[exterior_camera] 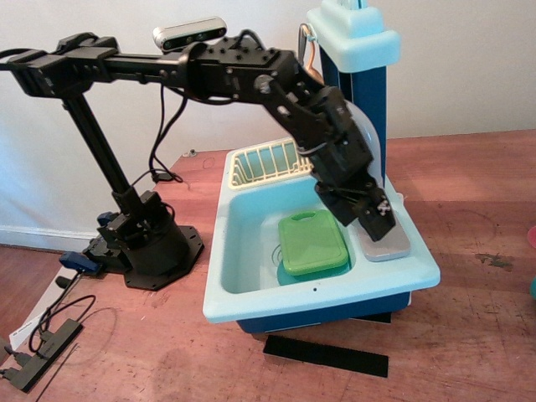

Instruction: Turn lever vertical to front

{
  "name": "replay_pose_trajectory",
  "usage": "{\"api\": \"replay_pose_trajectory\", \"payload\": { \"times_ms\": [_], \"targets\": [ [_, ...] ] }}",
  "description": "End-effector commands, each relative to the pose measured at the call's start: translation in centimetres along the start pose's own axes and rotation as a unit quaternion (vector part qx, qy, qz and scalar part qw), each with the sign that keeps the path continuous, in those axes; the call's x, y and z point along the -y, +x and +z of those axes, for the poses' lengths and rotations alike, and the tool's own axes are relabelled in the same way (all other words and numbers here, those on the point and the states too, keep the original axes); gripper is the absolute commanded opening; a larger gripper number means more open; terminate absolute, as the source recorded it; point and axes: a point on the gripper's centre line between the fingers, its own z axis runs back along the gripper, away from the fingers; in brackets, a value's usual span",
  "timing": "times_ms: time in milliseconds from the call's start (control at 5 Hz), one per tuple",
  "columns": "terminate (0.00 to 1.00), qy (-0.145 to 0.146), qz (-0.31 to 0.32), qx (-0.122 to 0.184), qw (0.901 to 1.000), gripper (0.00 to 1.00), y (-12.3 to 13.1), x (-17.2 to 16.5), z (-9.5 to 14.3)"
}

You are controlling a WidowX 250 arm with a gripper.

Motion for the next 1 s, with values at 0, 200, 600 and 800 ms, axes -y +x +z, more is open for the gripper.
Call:
{"api": "replay_pose_trajectory", "payload": {
  "times_ms": [0,200,600,800],
  "targets": [
    [0.00,-0.027,0.031,0.033,0.9986,1.00,0.0,-0.6,1.7],
    [0.00,-0.032,0.058,0.055,0.9963,1.00,-0.3,-0.9,1.5],
    [0.00,-0.054,0.081,0.073,0.9926,1.00,0.8,-0.2,0.6],
    [0.00,-0.053,0.067,0.066,0.9942,1.00,1.4,0.5,1.1]
  ]
}}
